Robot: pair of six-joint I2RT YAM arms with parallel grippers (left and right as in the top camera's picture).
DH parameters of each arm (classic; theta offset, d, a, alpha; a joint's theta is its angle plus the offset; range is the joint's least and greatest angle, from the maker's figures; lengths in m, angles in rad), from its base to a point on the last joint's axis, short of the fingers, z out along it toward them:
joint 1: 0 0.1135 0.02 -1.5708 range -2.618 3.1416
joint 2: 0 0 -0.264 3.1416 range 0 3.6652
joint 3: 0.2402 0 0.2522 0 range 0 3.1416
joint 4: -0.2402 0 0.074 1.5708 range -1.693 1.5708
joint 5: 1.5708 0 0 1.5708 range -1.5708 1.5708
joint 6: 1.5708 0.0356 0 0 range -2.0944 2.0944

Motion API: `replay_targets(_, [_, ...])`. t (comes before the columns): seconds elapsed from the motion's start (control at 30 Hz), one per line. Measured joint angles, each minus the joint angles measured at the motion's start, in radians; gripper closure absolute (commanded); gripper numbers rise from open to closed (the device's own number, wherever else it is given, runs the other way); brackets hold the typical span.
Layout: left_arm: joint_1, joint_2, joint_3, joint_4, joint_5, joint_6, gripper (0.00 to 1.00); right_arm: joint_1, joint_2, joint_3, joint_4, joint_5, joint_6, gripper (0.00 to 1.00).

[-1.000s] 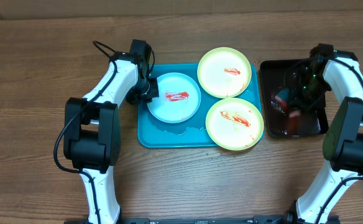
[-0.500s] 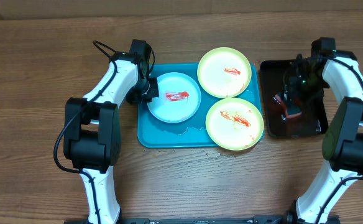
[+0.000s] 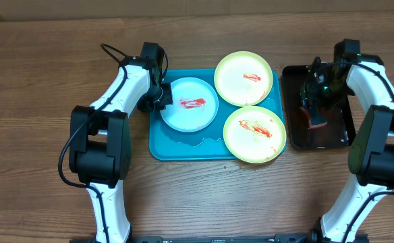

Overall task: Clean dirty plates on tray and stack at the side
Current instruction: 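Lift the sponge out of the black tray with the right gripper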

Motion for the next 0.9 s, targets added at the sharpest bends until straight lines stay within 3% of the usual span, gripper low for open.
replay_targets(0.17, [0.000, 0.000, 0.000, 0.001, 0.000, 0.000, 0.96, 0.000, 0.000, -0.064, 0.056, -0.010, -0.011, 0.35])
replay_targets(0.3, [0.000, 0.000, 0.000, 0.002, 0.000, 0.000, 0.96, -0.001, 0.000, -0.084, 0.084, -0.006, -0.024, 0.63])
replay_targets(0.4, [0.000, 0.000, 0.000, 0.002, 0.000, 0.000, 0.96, -0.001, 0.000, -0.090, 0.097, -0.009, -0.007, 0.96])
replay_targets(0.9, [0.000, 0.000, 0.000, 0.009, 0.000, 0.000, 0.96, -0.002, 0.000, -0.014, 0.014, -0.012, 0.288, 0.96])
